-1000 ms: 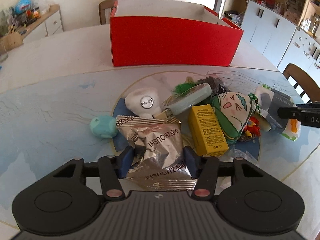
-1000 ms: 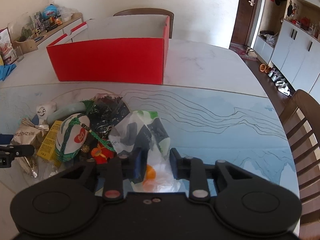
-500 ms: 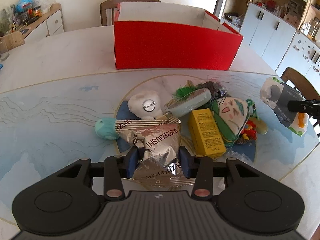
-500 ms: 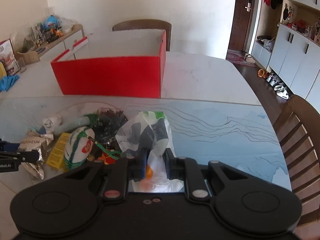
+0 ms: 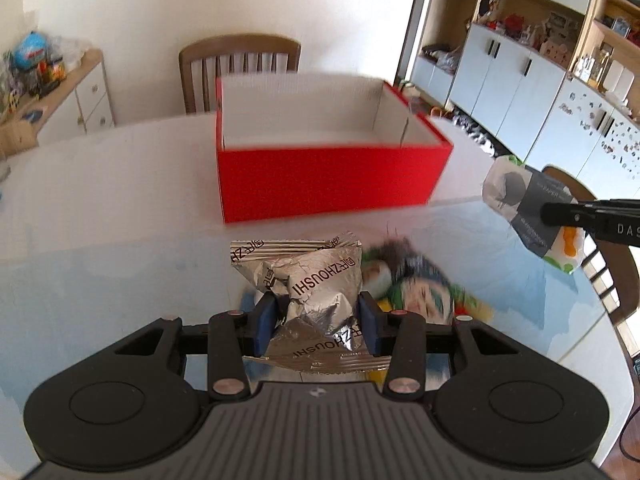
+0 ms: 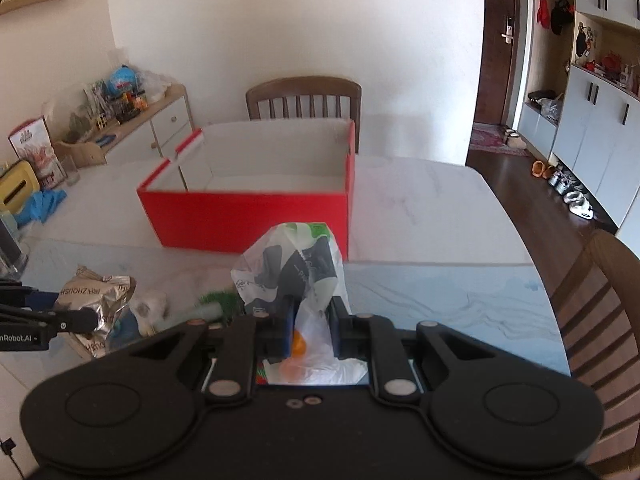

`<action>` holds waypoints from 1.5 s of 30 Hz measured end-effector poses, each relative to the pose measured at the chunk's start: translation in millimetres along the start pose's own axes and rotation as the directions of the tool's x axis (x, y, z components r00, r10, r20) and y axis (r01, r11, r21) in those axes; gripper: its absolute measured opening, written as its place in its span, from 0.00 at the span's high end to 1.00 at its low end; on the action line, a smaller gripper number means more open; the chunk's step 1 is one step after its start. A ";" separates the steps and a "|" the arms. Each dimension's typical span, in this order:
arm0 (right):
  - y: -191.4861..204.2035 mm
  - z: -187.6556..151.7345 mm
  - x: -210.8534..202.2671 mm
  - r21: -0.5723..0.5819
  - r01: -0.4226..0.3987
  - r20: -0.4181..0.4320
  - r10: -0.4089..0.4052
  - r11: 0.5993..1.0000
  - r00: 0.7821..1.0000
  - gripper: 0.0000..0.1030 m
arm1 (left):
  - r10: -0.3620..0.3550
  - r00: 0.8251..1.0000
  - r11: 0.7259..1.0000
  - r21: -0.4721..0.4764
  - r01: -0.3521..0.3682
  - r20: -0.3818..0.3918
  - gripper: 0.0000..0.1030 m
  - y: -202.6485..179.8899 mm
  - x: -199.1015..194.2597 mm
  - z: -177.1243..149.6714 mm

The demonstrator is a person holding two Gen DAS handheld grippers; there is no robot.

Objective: Organize objects
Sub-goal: 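Carry the silver bag with the left tool while the right carries the plastic bag into the box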

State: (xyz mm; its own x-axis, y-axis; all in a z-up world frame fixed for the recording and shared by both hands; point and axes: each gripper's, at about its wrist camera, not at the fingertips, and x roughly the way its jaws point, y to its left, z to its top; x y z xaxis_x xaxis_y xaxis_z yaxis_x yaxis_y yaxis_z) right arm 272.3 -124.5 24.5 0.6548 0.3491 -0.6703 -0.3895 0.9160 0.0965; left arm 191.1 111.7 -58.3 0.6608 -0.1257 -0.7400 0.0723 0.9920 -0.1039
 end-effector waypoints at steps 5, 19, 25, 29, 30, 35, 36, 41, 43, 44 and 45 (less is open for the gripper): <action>2.9 30.4 3.3 0.004 -0.017 0.027 0.016 1.000 0.999 0.84 | -0.008 0.999 1.000 -0.001 0.008 0.043 0.59 14.2 0.2 42.7; 25.6 99.5 52.8 -0.101 0.030 0.069 -0.023 0.994 0.997 0.84 | -0.011 0.997 0.998 0.063 0.007 0.073 0.59 28.2 48.1 141.5; 39.3 113.3 93.6 -0.128 0.053 0.039 -0.048 0.990 0.998 0.84 | -0.012 0.999 0.996 0.092 0.009 0.033 0.59 27.5 91.5 165.0; 42.6 119.6 118.1 -0.116 0.068 0.006 -0.067 0.991 0.998 0.84 | -0.001 1.000 0.994 0.108 0.000 0.007 0.59 28.4 119.6 177.3; 43.2 120.3 125.3 -0.116 0.078 -0.002 -0.079 0.990 0.997 0.84 | 0.004 1.000 0.995 0.104 -0.003 -0.001 0.59 28.5 128.3 180.6; 43.1 116.7 156.3 -0.093 0.099 -0.061 -0.105 0.991 0.993 0.84 | 0.006 0.999 0.992 0.129 0.001 -0.052 0.59 25.1 163.1 187.7; 43.4 114.9 161.6 -0.097 0.102 -0.076 -0.109 0.990 0.991 0.84 | 0.012 0.998 0.991 0.134 -0.004 -0.061 0.59 24.0 170.2 188.4; 44.8 109.6 188.8 -0.116 0.128 -0.144 -0.144 0.985 0.979 0.84 | 0.026 0.988 0.989 0.146 -0.003 -0.153 0.59 21.8 206.4 189.8; 44.7 110.6 195.9 -0.117 0.121 -0.157 -0.139 0.986 0.978 0.85 | 0.028 0.984 0.988 0.155 -0.001 -0.176 0.58 21.9 215.4 188.4; 45.5 110.0 199.1 -0.124 0.115 -0.167 -0.135 0.986 0.977 0.85 | 0.031 0.983 0.987 0.162 -0.001 -0.183 0.59 22.1 219.3 188.5; 47.0 110.7 202.7 -0.129 0.116 -0.176 -0.138 0.985 0.975 0.85 | 0.033 0.981 0.986 0.168 0.000 -0.193 0.58 22.0 223.1 188.0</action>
State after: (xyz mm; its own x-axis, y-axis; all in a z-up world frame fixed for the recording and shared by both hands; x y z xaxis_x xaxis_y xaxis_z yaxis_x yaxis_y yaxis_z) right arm 458.4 11.2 -25.4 0.5782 0.1790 -0.7960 -0.3910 0.9171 -0.0778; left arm 480.6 108.3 -100.7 0.5059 -0.0937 -0.8575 0.1967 0.9804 0.0089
